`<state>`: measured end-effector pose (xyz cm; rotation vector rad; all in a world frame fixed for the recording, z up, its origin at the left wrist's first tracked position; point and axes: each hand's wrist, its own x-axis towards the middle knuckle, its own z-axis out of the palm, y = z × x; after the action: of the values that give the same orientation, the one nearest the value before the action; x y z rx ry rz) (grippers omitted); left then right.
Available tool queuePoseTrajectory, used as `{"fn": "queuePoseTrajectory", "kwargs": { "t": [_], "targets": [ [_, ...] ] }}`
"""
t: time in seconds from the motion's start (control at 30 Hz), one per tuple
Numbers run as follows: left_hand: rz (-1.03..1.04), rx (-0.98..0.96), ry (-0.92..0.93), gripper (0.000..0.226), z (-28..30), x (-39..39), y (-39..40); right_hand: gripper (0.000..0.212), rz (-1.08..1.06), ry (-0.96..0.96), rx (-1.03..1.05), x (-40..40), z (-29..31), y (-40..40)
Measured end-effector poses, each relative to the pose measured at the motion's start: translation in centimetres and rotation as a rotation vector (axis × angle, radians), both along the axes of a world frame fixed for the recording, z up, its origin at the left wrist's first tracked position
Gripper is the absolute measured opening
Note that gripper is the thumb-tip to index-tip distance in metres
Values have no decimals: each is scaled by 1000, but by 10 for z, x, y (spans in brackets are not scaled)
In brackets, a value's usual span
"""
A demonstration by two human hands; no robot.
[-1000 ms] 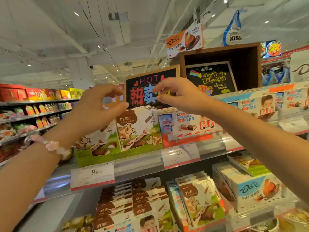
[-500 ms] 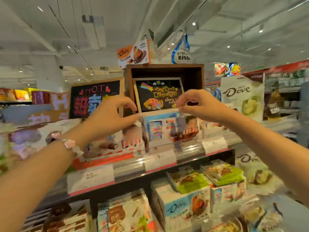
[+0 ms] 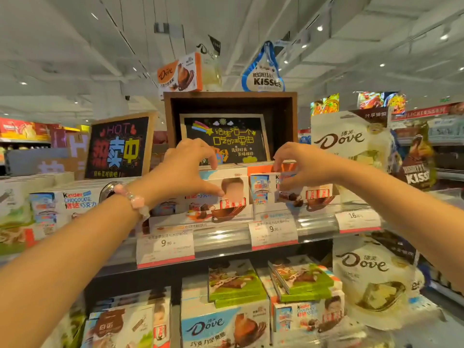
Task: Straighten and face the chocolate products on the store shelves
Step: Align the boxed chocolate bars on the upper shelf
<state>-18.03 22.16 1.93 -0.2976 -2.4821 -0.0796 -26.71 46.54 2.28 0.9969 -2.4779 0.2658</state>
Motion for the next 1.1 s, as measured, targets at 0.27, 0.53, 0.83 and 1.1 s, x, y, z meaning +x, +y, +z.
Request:
{"fn": "queuePoseTrajectory", "kwargs": {
  "t": [0.27, 0.53, 0.83, 1.1],
  "targets": [
    [88, -45, -103, 39, -4, 7, 4, 38, 38, -17, 6, -23, -5, 5],
    [30, 37, -137, 28, 2, 6, 1, 43, 80, -13, -2, -17, 1, 9],
    [-49, 164, -3, 28, 18, 31, 12, 35, 121, 139, -199, 4, 14, 18],
    [-99, 290, 169, 23, 32, 57, 12, 29, 175, 346, -429, 33, 27, 9]
  ]
}}
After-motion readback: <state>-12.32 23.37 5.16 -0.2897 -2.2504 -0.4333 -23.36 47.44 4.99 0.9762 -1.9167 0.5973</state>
